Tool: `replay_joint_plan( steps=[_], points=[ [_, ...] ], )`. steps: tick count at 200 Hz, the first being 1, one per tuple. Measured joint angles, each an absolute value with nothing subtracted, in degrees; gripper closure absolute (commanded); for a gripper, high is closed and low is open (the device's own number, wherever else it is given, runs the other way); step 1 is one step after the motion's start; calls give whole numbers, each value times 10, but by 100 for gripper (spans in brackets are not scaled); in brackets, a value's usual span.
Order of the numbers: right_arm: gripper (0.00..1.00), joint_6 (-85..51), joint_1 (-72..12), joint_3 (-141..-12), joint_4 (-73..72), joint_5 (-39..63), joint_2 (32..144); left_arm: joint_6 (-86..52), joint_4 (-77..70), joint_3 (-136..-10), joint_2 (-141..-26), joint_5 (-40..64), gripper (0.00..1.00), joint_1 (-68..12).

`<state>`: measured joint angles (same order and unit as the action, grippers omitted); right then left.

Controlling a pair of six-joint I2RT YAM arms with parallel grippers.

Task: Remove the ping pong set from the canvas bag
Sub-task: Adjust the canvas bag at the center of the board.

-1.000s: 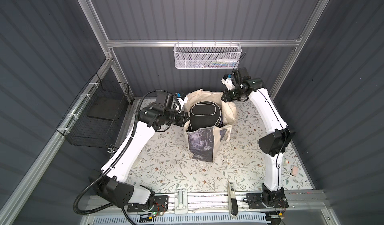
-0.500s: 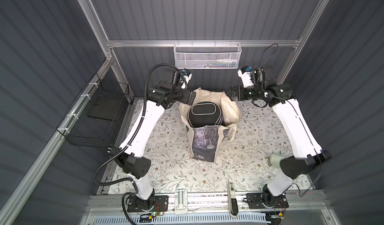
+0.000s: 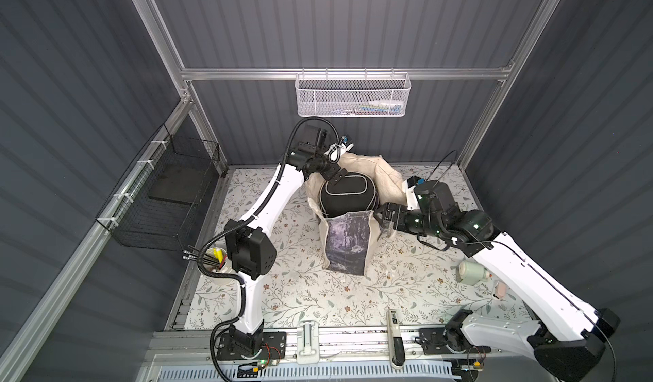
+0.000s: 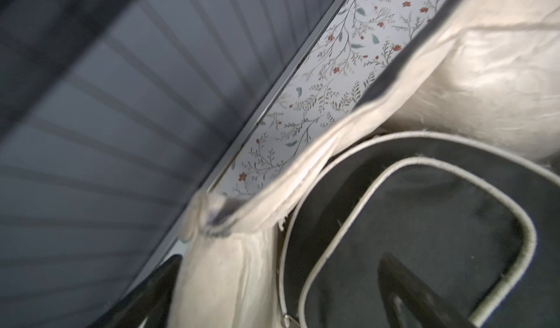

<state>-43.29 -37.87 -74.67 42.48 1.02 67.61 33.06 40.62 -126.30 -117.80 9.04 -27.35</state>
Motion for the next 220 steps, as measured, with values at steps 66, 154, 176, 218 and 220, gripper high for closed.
replay_joint_plan(
  steps=[66, 154, 176, 218, 220],
  points=[
    [1, -569, -388, -721, 378, -46, 663, 445, 378, -1343, -1244, 127, 0, -274],
    [23, -620, -362, -694, 334, -39, 705, 513, 386, -1396, -1310, 162, 100, -274],
    [66, -608, -358, -695, 329, -38, 721, 516, 376, -1373, -1304, 163, 100, -276],
    [100, -517, -322, -736, 365, -6, 728, 504, 402, -1368, -1284, 122, 100, -280],
    [100, -512, -318, -739, 370, -3, 728, 502, 405, -1368, -1283, 119, 100, -280]
  ],
)
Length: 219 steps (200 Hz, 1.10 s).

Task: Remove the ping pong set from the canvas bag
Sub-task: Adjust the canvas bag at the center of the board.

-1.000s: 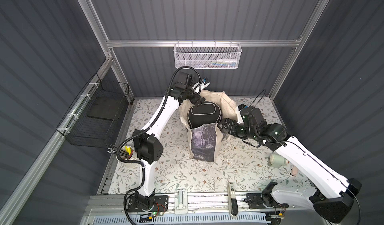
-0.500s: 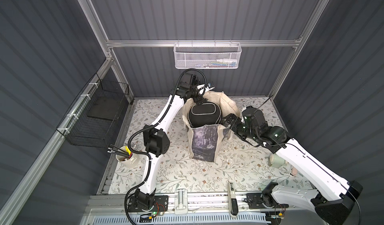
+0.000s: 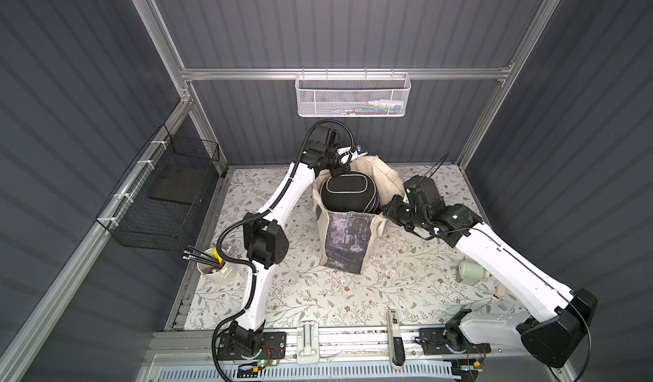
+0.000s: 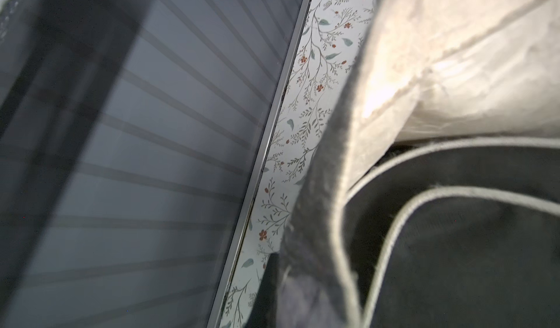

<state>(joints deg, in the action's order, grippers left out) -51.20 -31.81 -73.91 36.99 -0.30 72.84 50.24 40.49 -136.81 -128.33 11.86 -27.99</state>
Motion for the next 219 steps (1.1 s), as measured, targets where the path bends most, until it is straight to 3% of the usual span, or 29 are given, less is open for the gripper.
replay_joint_plan(
  steps=[61, 162, 171, 185, 197, 209, 219],
  points=[
    [100, -243, -172, -927, 541, 130, 810, 370, 550, -1338, -1206, 39, 100, -282],
    [100, -31, -165, -1188, 667, 171, 1052, 71, 649, -1060, -957, 1, 100, -287],
    [94, -24, -165, -1221, 683, 172, 1072, 56, 646, -1043, -954, 3, 100, -287],
    [79, -20, -165, -1271, 702, 170, 1098, 39, 633, -1026, -953, 9, 82, -288],
    [51, -18, -164, -1307, 706, 166, 1112, 27, 623, -1017, -950, 12, 55, -288],
    [31, -20, -160, -1340, 692, 161, 1114, 18, 613, -1015, -945, 10, 27, -288],
    [20, -25, -158, -1358, 683, 150, 1104, 14, 604, -1015, -937, 7, 10, -288]
  ],
)
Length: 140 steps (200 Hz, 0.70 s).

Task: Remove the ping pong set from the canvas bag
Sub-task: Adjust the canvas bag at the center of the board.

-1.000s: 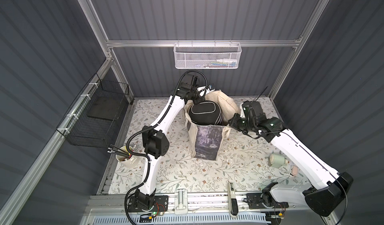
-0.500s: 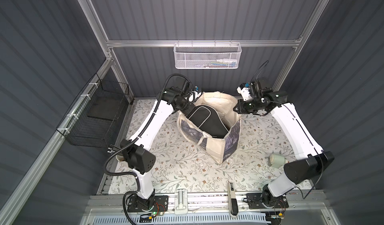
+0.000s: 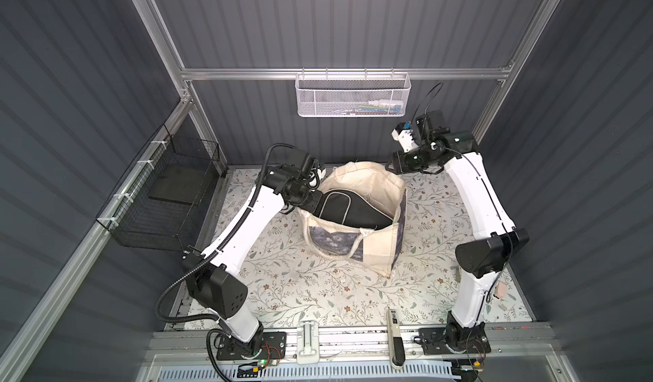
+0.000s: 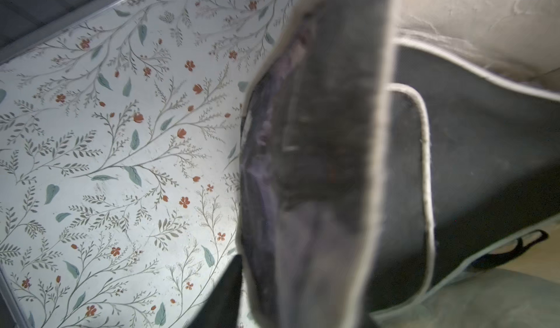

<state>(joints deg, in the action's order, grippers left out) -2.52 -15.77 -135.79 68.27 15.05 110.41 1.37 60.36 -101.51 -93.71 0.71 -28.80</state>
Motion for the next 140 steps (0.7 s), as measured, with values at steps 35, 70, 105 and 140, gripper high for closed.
replay_joint_plan(
  steps=[35, 70, 105, 140],
  points=[
    [1, -50, -170, -1289, 655, 88, 996, 13, 604, -1049, -935, -10, 0, -287],
    [1, -102, -214, -1106, 613, 18, 837, 33, 603, -1145, -1001, -11, 0, -287],
    [1, -175, -226, -933, 570, -4, 742, 48, 598, -1154, -1056, -3, 22, -287],
    [9, -218, -256, -901, 522, 4, 788, 56, 590, -1148, -1064, 11, 100, -286]
  ],
)
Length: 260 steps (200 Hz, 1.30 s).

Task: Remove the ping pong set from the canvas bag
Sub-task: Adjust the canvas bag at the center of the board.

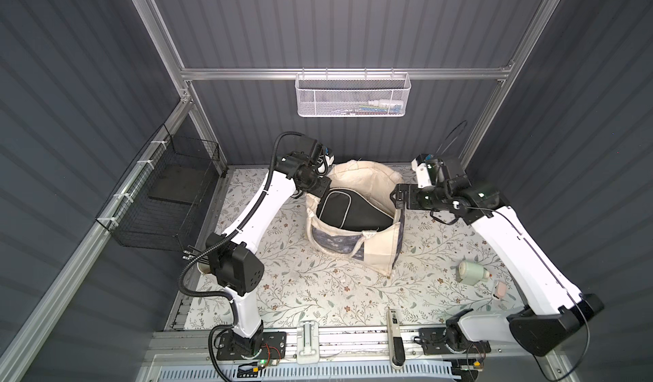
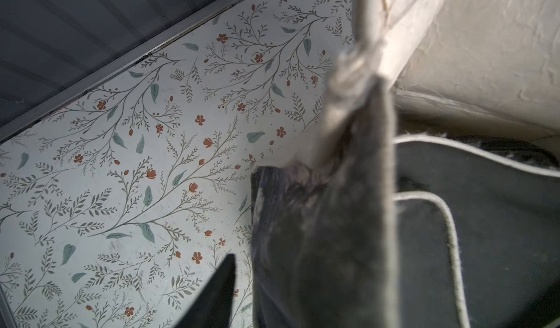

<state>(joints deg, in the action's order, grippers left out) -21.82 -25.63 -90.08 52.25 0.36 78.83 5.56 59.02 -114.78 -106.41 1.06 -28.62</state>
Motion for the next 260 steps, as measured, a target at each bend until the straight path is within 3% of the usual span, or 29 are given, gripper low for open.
replay_joint_plan(
  steps=[13, 47, 67, 90, 110, 120, 171, 242, 260],
  points=[
    [22, -225, -263, -901, 506, 10, 808, 58, 591, -1146, -1061, 10, 100, -286],
    [76, -222, -265, -902, 501, 0, 821, 57, 585, -1117, -1030, -5, 100, -287],
    [100, -203, -261, -914, 521, -18, 819, 53, 582, -1088, -1001, -17, 100, -287],
    [100, -180, -253, -938, 554, -31, 818, 39, 578, -1045, -965, -26, 98, -287],
    [100, -153, -247, -955, 578, -29, 819, 29, 567, -1013, -937, -30, 29, -287],
    [100, -139, -245, -960, 587, -25, 819, 27, 558, -1004, -924, -30, 1, -287],
    [100, -92, -229, -933, 578, -6, 804, 57, 500, -1004, -923, 61, 0, -265],
    [100, -60, -227, -883, 534, 20, 768, 126, 509, -1247, -1163, 230, 0, -236],
    [100, -59, -227, -877, 531, 21, 763, 131, 520, -1254, -1187, 248, 14, -236]
  ],
)
